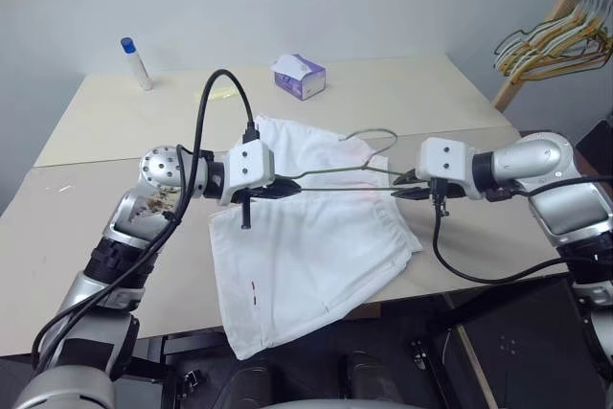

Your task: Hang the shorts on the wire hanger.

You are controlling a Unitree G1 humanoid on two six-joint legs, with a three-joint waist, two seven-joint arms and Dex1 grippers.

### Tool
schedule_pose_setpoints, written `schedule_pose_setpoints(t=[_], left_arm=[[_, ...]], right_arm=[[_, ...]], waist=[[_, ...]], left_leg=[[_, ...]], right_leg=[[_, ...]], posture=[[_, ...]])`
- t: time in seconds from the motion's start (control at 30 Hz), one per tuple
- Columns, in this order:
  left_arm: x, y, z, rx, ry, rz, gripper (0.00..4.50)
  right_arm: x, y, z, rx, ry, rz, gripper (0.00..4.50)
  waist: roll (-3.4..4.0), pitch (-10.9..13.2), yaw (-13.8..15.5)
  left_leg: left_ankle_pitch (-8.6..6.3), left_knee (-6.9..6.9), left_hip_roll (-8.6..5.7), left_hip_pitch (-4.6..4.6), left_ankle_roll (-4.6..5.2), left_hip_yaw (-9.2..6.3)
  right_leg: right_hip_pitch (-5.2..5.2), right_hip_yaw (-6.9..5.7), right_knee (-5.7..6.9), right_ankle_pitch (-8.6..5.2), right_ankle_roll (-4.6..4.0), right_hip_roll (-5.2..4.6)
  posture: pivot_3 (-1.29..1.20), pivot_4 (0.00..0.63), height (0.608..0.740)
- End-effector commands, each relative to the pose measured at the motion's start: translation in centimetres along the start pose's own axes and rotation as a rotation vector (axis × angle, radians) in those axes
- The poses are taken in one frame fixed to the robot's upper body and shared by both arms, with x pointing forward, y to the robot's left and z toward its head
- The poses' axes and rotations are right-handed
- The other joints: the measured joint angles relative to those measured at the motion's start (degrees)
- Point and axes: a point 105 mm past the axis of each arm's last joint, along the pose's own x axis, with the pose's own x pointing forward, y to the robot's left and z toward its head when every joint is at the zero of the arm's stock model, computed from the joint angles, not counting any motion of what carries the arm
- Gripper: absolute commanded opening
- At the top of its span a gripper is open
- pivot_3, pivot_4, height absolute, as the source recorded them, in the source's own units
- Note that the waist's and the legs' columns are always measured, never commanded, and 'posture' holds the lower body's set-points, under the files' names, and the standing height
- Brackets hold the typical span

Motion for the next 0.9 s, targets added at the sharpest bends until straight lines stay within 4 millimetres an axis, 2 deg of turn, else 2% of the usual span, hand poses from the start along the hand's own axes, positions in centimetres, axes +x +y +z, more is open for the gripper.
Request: schedule_pose_setpoints(t=[0.03,0.13,0.23,0.4,0.5,0.63,0.77,0.9], left_arm=[[-0.3,0.1,1.4,0.054,-0.04,-0.017,0.0],[-0.4,0.1,1.4,0.049,-0.042,-0.025,0.0],[-0.9,0.2,1.3,0.01,-0.075,-0.039,0.67],[-2.7,1.6,-0.1,-0.07,-0.118,0.098,2.24],[-4.4,2.3,-0.5,-0.125,-0.159,0.199,3.16],[-5.6,2.1,-0.1,-0.191,-0.231,0.242,4.35],[-6.0,0.4,1.2,-0.254,-0.332,0.191,4.46],[-6.0,-1.1,1.6,-0.27,-0.333,0.129,4.46]], right_arm=[[-1.2,-0.9,1.1,-0.05,-0.021,-0.051,0.03],[-1.4,-0.6,0.9,-0.049,-0.025,-0.05,0.03],[-1.9,-0.2,0.8,-0.026,-0.046,-0.051,0.0],[-3.4,1.7,-0.7,0.077,-0.038,-0.047,0.0],[-4.6,4.0,-3.1,0.212,-0.006,-0.041,0.0],[-6.0,5.5,-6.3,0.452,0.04,-0.106,0.0],[-6.9,6.2,-9.2,0.86,0.05,-0.207,0.0],[-7.1,6.8,-10.8,1.149,0.035,-0.218,0.0]], waist=[[0.02,-0.02,-0.01],[0.03,-0.02,-0.03],[0.03,-0.03,0.03],[0.03,-0.03,0.19],[0.02,-0.04,0.37],[0.03,-0.06,0.66],[0.04,-0.08,0.41],[0.08,-0.12,0.19]], left_leg=[[-0.01,0.03,0.01,-0.01,0.01,-0.01],[0.0,0.08,0.01,-0.01,0.0,0.0],[-0.01,0.09,0.0,-0.03,0.0,0.0],[-0.01,0.13,0.01,-0.13,0.01,-0.01],[-0.03,0.13,0.03,-0.17,0.04,-0.09],[-0.04,0.18,0.02,-0.17,0.06,-0.14],[-0.25,0.22,0.03,-0.04,0.41,-0.14],[-0.3,0.18,0.06,0.17,0.48,-0.14]], right_leg=[[0.0,-0.01,0.01,0.0,0.0,0.0],[0.01,-0.02,0.03,0.01,0.01,0.0],[0.02,-0.03,0.02,0.01,0.02,0.0],[0.0,-0.13,-0.01,0.02,0.02,-0.02],[0.01,-0.21,-0.04,0.01,0.02,-0.04],[0.03,-0.21,-0.02,0.02,0.02,-0.05],[0.11,-0.1,0.01,0.05,0.04,-0.04],[0.28,-0.08,-0.03,0.05,0.02,-0.02]], posture=[[0.04,0.006,0.74],[0.04,0.003,0.74],[0.03,0.001,0.74],[0.02,0.006,0.74],[0.02,0.011,0.74],[0.03,0.015,0.74],[0.03,0.021,0.74],[0.04,0.028,0.74]])
